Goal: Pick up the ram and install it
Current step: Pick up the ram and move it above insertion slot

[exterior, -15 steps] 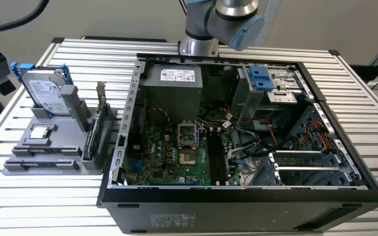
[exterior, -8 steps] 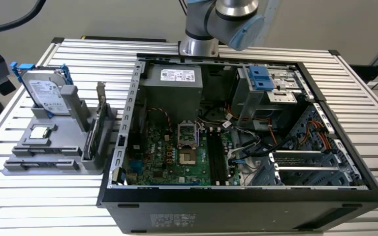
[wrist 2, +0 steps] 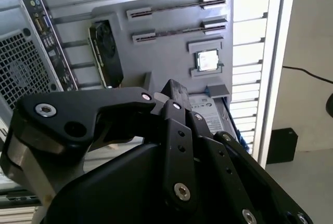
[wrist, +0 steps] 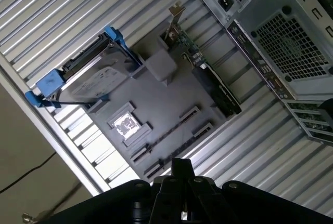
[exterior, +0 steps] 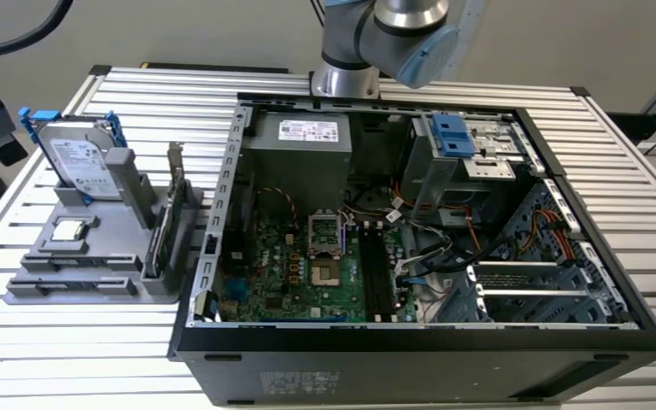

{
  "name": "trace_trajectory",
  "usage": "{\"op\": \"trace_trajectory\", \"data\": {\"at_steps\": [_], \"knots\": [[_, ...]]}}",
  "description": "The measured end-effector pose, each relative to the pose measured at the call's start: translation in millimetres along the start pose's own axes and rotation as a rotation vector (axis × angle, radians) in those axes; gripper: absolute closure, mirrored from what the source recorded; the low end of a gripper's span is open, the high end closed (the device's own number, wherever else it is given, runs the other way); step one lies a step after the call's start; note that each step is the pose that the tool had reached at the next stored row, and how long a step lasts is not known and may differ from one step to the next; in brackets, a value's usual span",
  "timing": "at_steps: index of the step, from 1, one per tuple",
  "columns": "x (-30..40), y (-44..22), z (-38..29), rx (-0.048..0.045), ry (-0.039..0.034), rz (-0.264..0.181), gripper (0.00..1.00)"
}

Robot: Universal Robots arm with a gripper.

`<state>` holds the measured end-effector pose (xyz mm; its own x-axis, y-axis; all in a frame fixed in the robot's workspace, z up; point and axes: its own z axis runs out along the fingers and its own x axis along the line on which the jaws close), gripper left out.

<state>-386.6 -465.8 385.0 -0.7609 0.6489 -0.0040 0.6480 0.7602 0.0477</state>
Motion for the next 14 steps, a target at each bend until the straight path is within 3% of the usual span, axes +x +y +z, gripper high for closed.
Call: {"op": "trace_trajectory", "data": {"at_steps": [14], "knots": [[0.0,0.0,0.1,0.0002,-0.0035,0.073,1.00]]}}
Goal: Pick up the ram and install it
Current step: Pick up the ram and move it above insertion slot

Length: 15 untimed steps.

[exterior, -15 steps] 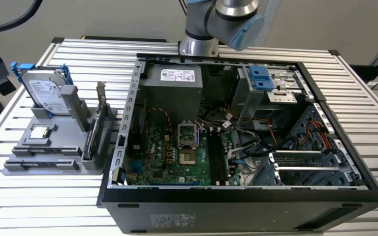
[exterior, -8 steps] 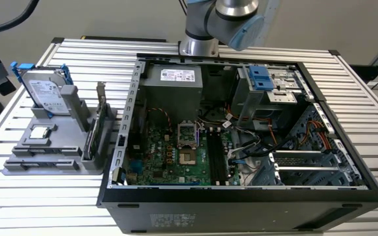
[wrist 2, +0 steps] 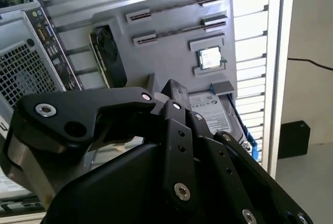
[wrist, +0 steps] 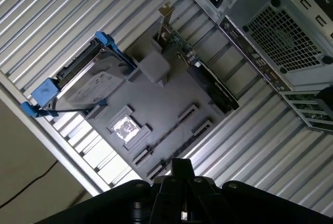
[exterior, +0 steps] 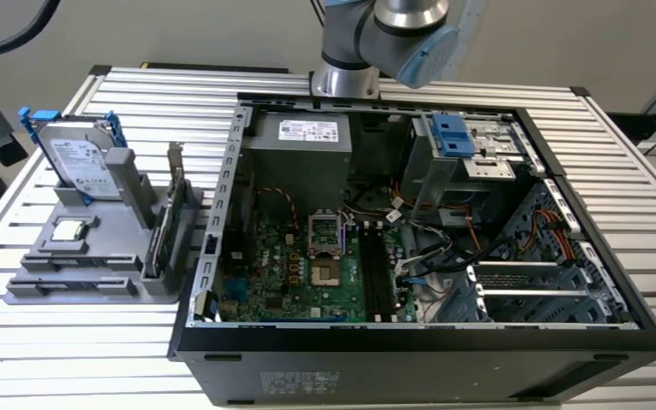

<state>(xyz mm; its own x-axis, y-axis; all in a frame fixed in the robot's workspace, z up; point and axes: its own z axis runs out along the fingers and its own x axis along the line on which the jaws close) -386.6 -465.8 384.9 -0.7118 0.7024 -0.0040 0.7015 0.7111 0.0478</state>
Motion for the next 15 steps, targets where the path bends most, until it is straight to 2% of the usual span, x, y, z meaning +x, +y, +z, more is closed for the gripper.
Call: {"op": "trace_trajectory", "data": {"at_steps": [15], "knots": [[0.1,0.0,-0.1,0.0004,-0.0039,0.081,1.00]]}}
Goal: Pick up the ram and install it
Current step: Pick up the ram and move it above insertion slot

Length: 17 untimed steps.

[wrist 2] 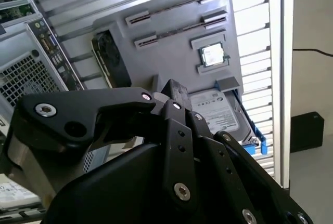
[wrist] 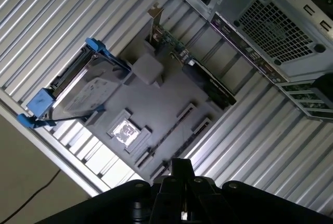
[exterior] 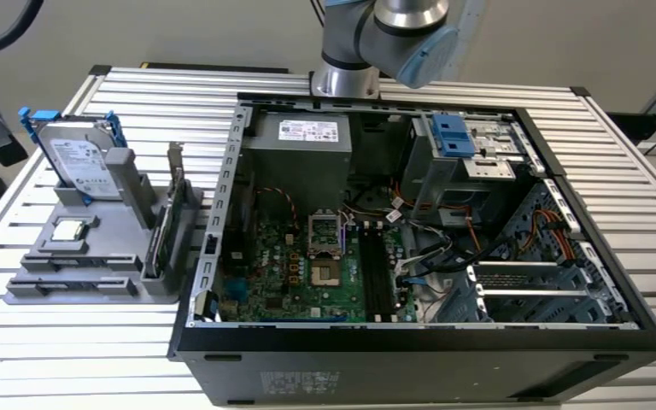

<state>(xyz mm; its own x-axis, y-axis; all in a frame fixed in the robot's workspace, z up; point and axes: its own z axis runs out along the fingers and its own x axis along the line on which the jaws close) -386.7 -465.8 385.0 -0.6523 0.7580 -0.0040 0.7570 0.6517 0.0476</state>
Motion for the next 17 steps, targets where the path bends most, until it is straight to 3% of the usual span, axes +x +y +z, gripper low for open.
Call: {"op": "trace_trajectory", "data": {"at_steps": [17], "knots": [[0.6,-0.8,0.0,0.0005,-0.0058,0.123,1.00]]}}
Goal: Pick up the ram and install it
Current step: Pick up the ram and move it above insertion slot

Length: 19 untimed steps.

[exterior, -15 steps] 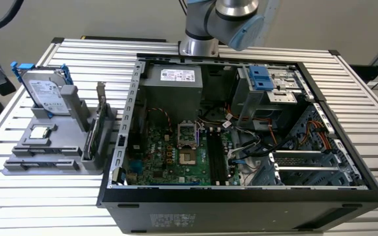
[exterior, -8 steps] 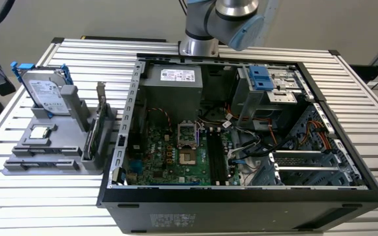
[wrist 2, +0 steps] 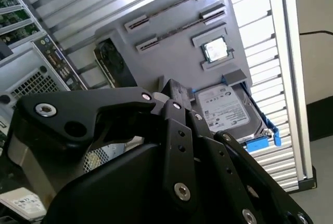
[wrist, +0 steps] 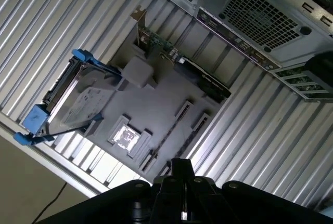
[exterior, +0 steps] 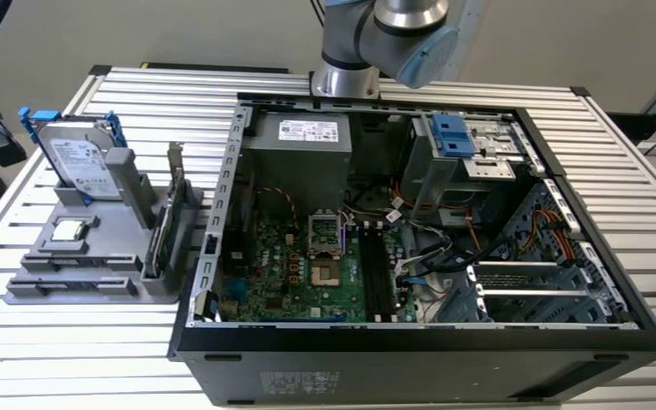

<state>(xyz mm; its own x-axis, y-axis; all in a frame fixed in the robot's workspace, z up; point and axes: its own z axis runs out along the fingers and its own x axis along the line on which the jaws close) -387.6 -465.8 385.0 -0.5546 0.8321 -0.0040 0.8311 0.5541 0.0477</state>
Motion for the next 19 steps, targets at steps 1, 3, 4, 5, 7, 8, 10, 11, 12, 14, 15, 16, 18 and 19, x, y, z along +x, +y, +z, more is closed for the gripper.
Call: {"op": "trace_trajectory", "data": {"at_steps": [1,3,4,5,7,8,10,11,12,14,15,16,18,19], "knots": [[0.0,0.0,0.0,0.0001,-0.0003,0.006,1.00],[0.0,0.0,0.0,0.0001,-0.0008,0.018,1.00],[0.0,0.0,0.0,0.0001,-0.0011,0.023,1.00],[0.0,0.0,0.0,0.0001,-0.0014,0.029,1.00],[0.0,0.0,0.0,0.0001,-0.0019,0.039,1.00],[0.0,0.0,0.0,0.0001,-0.0021,0.045,1.00],[0.0,0.0,0.0,0.0003,-0.0026,0.055,1.00],[0.0,0.0,0.0,0.0002,-0.0029,0.060,1.00],[0.0,0.0,0.0,0.0004,-0.0030,0.066,1.00],[0.0,-0.1,0.1,0.0004,-0.0036,0.077,1.00],[0.0,-0.1,0.0,0.0005,-0.0038,0.082,1.00],[0.1,-0.1,0.0,0.0005,-0.0041,0.088,1.00],[0.1,-0.1,0.0,0.0007,-0.0046,0.098,1.00],[0.1,-0.1,0.0,0.0007,-0.0048,0.104,1.00]]}}
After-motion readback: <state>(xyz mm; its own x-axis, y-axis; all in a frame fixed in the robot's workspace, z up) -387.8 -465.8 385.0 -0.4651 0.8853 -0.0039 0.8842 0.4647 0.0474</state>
